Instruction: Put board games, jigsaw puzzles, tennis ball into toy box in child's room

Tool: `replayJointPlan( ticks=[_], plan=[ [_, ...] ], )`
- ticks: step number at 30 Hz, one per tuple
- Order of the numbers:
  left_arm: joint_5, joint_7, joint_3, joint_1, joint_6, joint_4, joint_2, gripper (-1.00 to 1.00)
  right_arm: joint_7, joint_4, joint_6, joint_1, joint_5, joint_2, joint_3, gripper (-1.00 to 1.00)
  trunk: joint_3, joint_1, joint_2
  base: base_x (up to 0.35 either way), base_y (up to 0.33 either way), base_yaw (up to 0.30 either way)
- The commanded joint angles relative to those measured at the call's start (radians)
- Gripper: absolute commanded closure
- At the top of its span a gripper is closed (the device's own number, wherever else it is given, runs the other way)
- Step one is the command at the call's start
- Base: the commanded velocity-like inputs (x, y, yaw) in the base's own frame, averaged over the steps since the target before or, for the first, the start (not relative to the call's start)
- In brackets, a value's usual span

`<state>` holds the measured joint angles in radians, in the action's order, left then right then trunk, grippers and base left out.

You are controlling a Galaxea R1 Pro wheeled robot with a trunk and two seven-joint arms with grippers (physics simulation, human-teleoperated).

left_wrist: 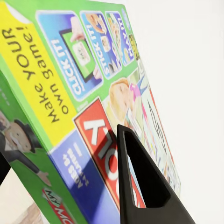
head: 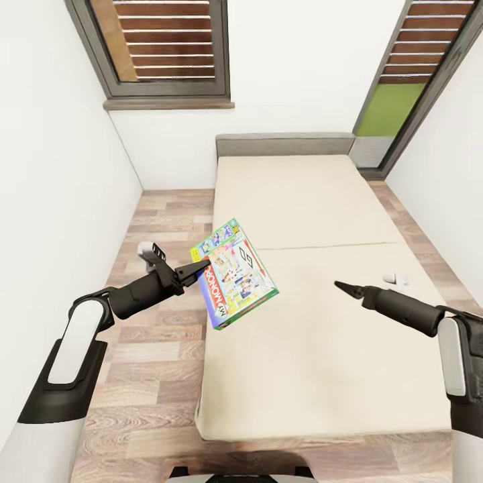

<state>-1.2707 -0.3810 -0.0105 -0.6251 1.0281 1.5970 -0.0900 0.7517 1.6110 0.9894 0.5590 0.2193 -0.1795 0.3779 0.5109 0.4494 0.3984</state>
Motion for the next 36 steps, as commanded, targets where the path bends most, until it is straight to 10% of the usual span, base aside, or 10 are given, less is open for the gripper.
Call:
replayJointPlan(
  ticks=[1, 36],
  plan=[
    [0.007, -0.007, 0.000, -0.001, 0.001, 0.000, 0.000, 1.00, 0.002, 0.000, 0.005, 0.001, -0.002, 0.001, -0.001, -1.00, 0.000, 0.001, 0.002, 0.000, 0.000, 0.000],
    [0.007, -0.007, -0.002, -0.002, 0.001, -0.002, 0.000, 1.00, -0.007, 0.000, 0.005, 0.001, -0.001, 0.003, -0.008, -1.00, -0.057, 0.001, 0.002, 0.000, 0.000, 0.000]
  ],
)
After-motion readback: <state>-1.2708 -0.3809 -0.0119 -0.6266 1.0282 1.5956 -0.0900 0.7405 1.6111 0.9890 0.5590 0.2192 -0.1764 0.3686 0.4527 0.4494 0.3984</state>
